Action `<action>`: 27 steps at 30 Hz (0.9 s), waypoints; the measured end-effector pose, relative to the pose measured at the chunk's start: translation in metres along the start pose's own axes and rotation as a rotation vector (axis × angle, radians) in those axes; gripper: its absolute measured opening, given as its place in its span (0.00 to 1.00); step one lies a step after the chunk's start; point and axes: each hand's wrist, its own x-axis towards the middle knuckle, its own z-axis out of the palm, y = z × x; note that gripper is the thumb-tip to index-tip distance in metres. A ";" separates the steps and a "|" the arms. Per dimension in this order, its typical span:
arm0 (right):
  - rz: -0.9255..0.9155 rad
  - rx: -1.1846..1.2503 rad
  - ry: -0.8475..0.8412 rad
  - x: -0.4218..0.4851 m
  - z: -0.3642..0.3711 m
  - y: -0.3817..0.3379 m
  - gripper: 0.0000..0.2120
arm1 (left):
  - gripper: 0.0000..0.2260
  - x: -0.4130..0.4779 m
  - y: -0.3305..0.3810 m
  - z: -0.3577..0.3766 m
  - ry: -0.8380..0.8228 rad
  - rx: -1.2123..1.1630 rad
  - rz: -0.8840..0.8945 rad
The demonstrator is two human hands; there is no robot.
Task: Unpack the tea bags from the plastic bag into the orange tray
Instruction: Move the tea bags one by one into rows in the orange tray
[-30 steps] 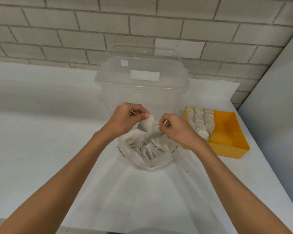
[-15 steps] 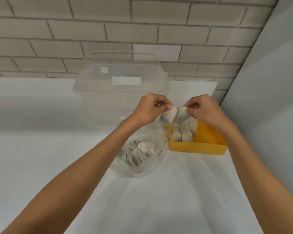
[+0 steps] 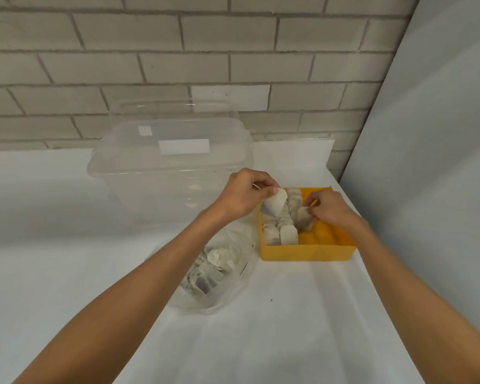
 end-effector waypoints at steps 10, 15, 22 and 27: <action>0.052 0.138 0.011 0.007 0.029 0.008 0.06 | 0.06 0.002 -0.009 0.008 -0.017 0.017 -0.013; 0.051 0.203 0.061 0.003 0.031 0.013 0.04 | 0.05 0.003 -0.012 0.013 -0.028 0.011 -0.022; 0.031 0.208 0.074 -0.003 0.025 0.019 0.08 | 0.05 0.009 -0.010 0.024 -0.063 0.056 -0.004; 0.031 0.199 0.167 -0.008 0.006 0.023 0.11 | 0.04 0.025 0.004 0.038 -0.021 0.037 0.056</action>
